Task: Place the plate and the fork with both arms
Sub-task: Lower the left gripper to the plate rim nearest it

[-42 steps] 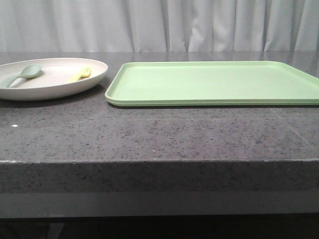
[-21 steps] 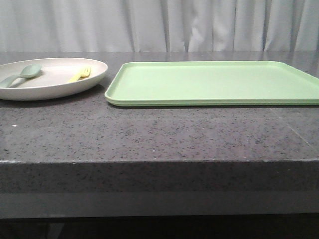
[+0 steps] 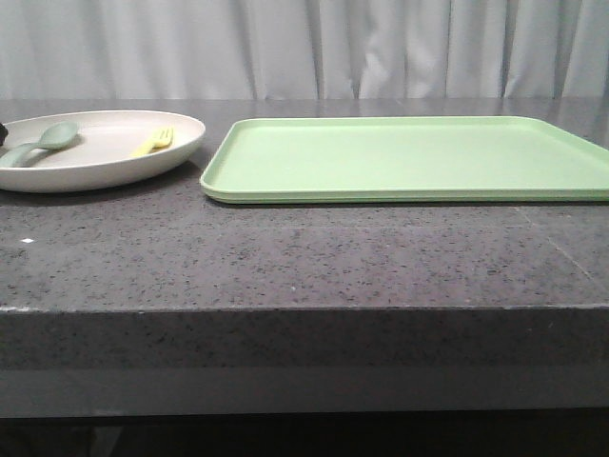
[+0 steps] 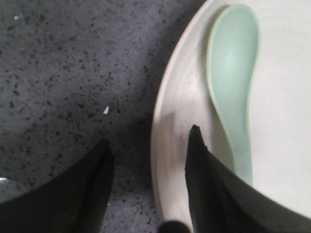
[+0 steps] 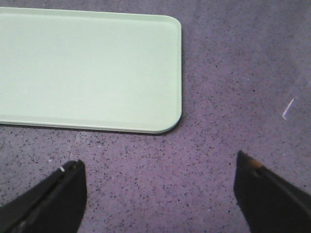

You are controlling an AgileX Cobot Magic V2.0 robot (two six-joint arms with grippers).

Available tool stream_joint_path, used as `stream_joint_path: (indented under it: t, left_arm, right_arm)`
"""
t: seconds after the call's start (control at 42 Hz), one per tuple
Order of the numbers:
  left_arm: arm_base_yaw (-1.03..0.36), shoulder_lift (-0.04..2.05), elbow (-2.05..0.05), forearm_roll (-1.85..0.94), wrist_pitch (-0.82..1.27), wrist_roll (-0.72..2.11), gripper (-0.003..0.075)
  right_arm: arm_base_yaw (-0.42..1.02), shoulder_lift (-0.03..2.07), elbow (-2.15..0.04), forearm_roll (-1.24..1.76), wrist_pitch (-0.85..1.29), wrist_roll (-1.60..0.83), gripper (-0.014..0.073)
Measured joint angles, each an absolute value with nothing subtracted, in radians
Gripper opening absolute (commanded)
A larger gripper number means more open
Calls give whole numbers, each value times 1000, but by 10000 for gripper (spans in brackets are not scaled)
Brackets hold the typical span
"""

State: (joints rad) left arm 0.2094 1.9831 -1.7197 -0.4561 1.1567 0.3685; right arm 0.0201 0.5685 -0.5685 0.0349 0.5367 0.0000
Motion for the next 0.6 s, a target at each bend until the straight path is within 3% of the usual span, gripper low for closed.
stream_joint_path:
  t: [0.524, 0.595]
  left_arm:
    - [195, 2008, -1726, -468, 1139, 368, -19]
    - [195, 2008, -1726, -477, 1137, 368, -18]
  right_arm:
    - [20, 568, -568, 35, 537, 0, 635]
    - [20, 568, -568, 35, 537, 0, 635]
